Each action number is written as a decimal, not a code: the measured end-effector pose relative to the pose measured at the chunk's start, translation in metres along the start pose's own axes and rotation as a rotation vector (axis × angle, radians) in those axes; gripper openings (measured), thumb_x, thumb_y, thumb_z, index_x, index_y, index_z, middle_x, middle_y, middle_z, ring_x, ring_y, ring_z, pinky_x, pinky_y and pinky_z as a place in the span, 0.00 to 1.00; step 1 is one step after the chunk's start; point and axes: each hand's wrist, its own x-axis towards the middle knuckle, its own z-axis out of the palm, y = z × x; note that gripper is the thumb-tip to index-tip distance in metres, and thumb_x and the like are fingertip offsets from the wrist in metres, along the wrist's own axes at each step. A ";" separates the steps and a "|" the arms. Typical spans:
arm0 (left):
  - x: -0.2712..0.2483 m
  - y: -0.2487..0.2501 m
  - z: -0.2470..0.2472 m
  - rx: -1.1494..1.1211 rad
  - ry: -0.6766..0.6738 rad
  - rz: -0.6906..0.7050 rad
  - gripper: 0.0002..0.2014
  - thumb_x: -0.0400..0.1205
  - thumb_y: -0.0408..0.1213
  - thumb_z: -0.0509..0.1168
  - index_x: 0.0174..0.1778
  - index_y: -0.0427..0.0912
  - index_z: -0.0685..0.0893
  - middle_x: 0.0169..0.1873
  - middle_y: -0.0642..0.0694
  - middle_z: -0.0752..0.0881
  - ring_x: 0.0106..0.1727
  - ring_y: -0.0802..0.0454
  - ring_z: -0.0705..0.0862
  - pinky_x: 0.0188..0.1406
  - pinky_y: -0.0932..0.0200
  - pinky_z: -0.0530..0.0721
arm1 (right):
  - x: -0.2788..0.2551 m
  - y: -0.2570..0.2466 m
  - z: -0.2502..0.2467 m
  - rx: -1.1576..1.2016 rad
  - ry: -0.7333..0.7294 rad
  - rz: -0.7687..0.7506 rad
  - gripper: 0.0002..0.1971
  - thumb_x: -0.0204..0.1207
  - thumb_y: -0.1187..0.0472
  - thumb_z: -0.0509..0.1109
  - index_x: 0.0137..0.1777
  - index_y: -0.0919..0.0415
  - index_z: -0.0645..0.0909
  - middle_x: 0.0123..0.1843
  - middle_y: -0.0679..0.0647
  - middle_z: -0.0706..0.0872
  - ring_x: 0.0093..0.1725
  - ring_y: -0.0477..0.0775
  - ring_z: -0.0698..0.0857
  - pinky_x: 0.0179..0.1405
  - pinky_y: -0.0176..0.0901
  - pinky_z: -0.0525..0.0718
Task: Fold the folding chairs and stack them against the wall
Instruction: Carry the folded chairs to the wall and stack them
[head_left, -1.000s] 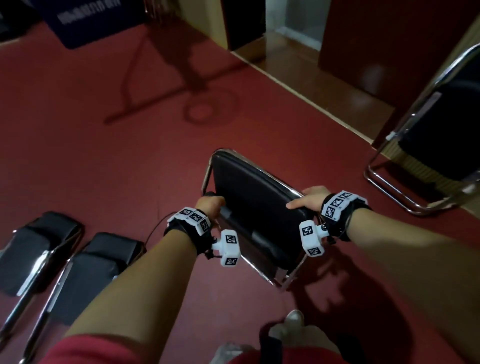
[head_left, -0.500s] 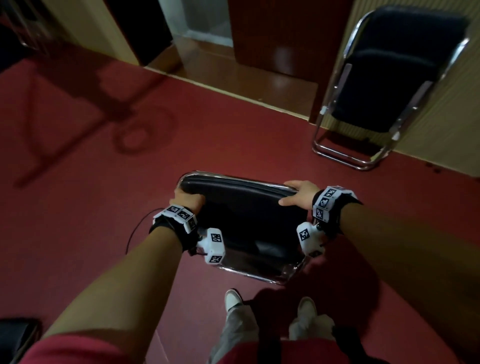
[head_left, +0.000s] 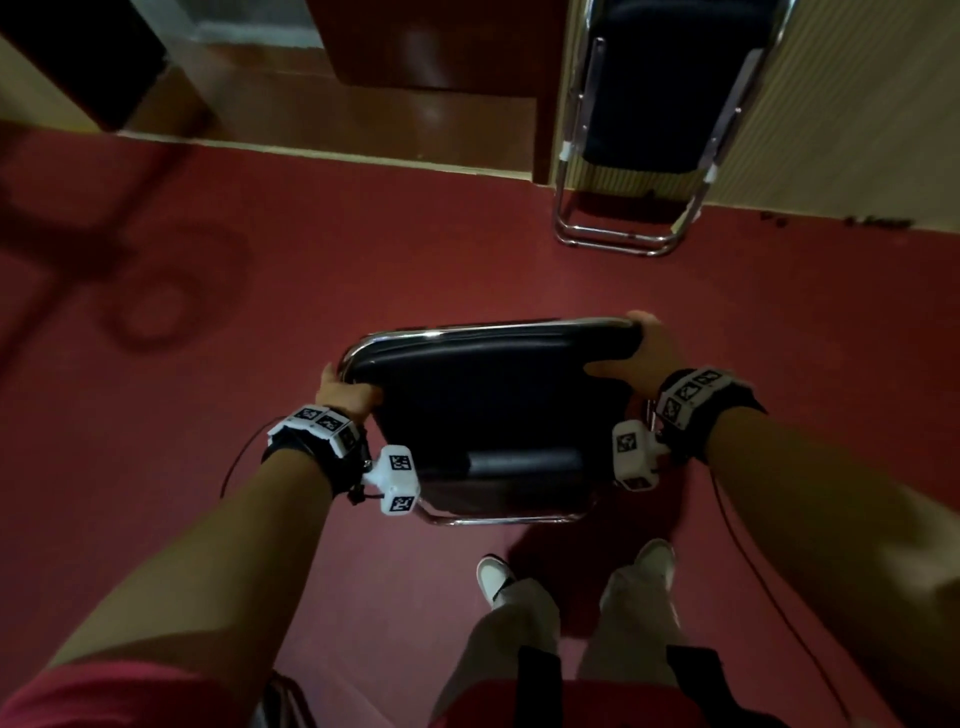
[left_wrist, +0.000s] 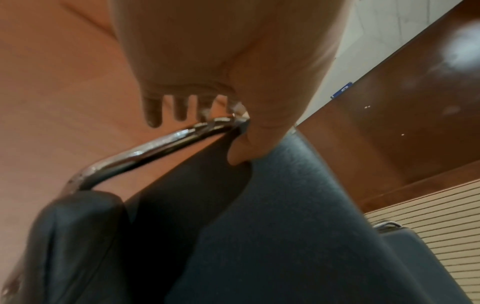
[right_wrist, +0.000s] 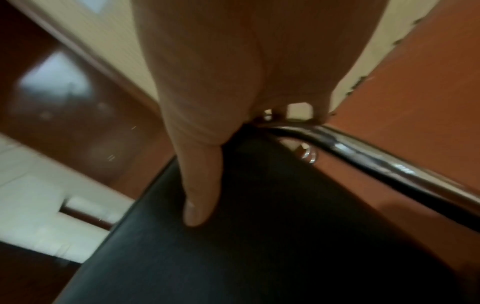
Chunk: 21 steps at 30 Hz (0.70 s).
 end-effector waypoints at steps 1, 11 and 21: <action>0.004 -0.001 0.002 -0.004 -0.006 0.016 0.41 0.72 0.22 0.70 0.83 0.40 0.66 0.69 0.36 0.82 0.67 0.38 0.82 0.66 0.47 0.82 | -0.001 0.004 0.000 0.052 0.005 0.027 0.37 0.63 0.61 0.87 0.71 0.61 0.73 0.54 0.47 0.78 0.58 0.51 0.78 0.50 0.36 0.76; 0.035 0.013 0.024 -0.045 -0.017 -0.029 0.38 0.75 0.22 0.72 0.80 0.38 0.62 0.60 0.38 0.77 0.63 0.38 0.78 0.67 0.43 0.78 | 0.002 0.040 -0.001 0.350 0.068 0.135 0.42 0.70 0.55 0.83 0.81 0.56 0.66 0.66 0.49 0.76 0.64 0.49 0.76 0.63 0.46 0.76; 0.041 0.039 0.054 -0.059 0.028 -0.063 0.33 0.76 0.26 0.71 0.77 0.36 0.68 0.59 0.36 0.79 0.60 0.39 0.79 0.58 0.46 0.78 | 0.024 0.063 -0.001 0.509 0.172 0.213 0.40 0.70 0.57 0.83 0.79 0.57 0.68 0.64 0.47 0.77 0.61 0.47 0.77 0.52 0.33 0.77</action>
